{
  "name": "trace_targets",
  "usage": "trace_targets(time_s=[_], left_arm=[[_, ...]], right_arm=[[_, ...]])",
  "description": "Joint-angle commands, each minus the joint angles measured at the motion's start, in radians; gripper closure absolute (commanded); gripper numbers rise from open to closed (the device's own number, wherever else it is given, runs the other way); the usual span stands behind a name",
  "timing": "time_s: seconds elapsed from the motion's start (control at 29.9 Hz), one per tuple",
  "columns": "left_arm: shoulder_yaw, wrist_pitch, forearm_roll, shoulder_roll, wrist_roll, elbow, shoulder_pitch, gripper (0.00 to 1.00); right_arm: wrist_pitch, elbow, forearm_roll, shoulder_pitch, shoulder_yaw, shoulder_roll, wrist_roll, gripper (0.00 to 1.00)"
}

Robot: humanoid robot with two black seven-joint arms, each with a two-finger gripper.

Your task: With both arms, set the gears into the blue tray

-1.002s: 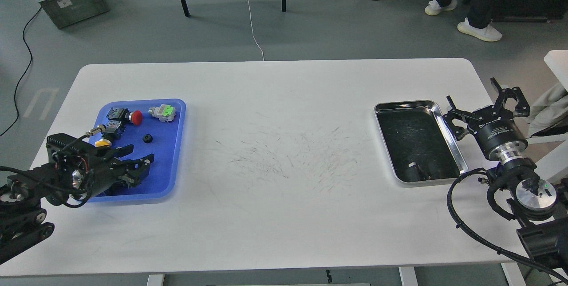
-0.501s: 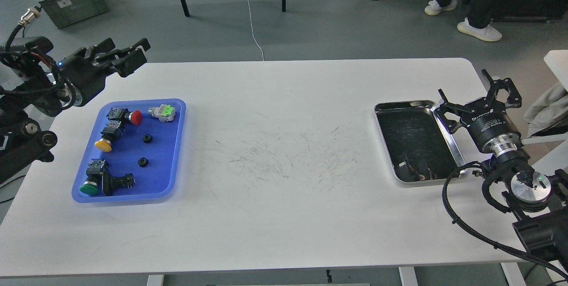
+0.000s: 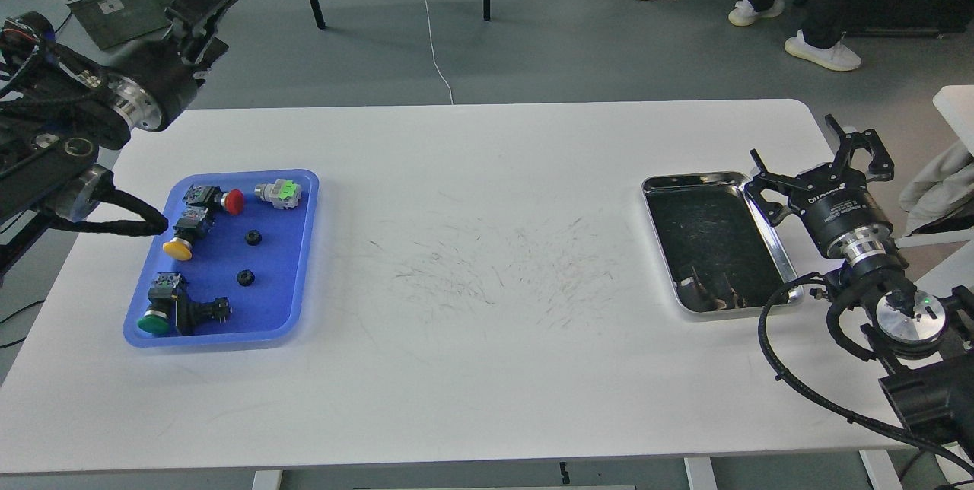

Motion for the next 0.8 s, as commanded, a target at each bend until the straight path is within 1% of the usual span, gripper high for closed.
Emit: trace_targets(time_s=[0.0, 0.13, 0.27, 0.37, 0.5, 0.67, 0.77], left_arm=[[-0.041, -0.082, -0.089, -0.030, 0.001, 0.046, -0.001, 0.02], [-0.062, -0.169, -0.202, -0.031, 0.001, 0.089, 0.001, 0.02], [-0.064, -0.235, -0.258, -0.032, -0.006, 0.190, 0.001, 0.02], [-0.067, -0.294, -0.278, -0.027, -0.011, 0.203, 0.014, 0.02], [-0.087, -0.300, -0.389, -0.021, -0.034, 0.203, 0.031, 0.02], [-0.113, -0.321, -0.482, -0.024, -0.034, 0.206, 0.065, 0.02], [-0.116, -0.340, -0.517, -0.038, -0.043, 0.206, 0.071, 0.02]], right_arm=[[0.000, 0.001, 0.000, 0.004, 0.000, -0.003, 0.000, 0.01], [0.000, 0.002, 0.000, 0.011, -0.001, -0.003, 0.000, 0.01], [0.000, 0.004, -0.002, 0.046, -0.001, -0.003, 0.000, 0.01], [0.000, 0.010, 0.000, 0.057, -0.003, -0.002, 0.000, 0.01], [0.000, 0.027, -0.002, 0.056, -0.004, -0.002, -0.003, 0.01], [0.000, 0.030, 0.000, 0.048, -0.004, -0.005, -0.008, 0.01], [0.000, 0.030, 0.000, 0.039, -0.004, -0.017, -0.026, 0.01]])
